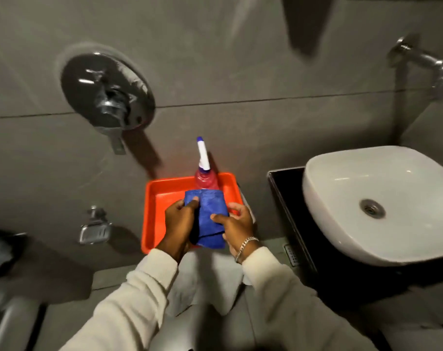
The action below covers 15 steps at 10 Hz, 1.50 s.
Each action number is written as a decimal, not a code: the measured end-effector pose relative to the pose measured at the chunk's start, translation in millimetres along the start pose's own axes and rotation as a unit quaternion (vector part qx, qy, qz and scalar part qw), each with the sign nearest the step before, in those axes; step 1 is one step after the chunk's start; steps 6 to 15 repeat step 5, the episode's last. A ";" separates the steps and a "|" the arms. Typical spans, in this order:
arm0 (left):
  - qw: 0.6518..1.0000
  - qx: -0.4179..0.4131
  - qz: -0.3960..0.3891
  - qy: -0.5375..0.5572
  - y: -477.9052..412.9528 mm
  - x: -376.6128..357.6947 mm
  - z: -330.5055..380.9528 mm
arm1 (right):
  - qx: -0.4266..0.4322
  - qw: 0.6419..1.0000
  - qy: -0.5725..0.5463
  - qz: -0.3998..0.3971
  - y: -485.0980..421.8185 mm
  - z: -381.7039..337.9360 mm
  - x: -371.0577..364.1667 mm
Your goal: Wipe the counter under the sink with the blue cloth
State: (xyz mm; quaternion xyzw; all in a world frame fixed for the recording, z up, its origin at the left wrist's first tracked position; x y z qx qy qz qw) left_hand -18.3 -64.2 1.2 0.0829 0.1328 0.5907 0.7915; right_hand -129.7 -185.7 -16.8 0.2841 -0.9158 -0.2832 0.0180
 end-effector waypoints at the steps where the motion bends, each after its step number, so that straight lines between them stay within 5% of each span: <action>1: 0.993 0.003 0.095 -0.076 -32.4 54.9 -8.6 | -0.034 0.997 0.067 -0.014 -25.8 25.5 -42.1; 3: 0.983 -0.044 -0.024 -0.175 -49.4 61.4 -26.4 | -0.012 0.961 0.270 -0.057 -67.6 48.1 -87.8; 4: 0.974 0.013 -0.041 -0.224 -63.7 73.0 -39.4 | -0.012 0.915 0.393 -0.094 -75.5 54.6 -99.3; 5: 0.943 -0.027 -0.049 -0.329 -65.4 66.0 -21.1 | 0.115 0.861 0.492 -0.054 -62.0 22.8 -100.0; 15: 0.943 -0.027 -0.049 -0.329 -65.4 66.0 -21.1 | 0.115 0.861 0.492 -0.054 -62.0 22.8 -100.0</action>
Point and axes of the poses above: each hand's wrist, its own y-axis away from the middle knuckle, its own x-axis out of the back of the hand, z = x × y, the point moved 10 cm from there along -y, towards the middle knuckle, and after that the axes turned 5 degrees about -x, right-handed, at the moved point
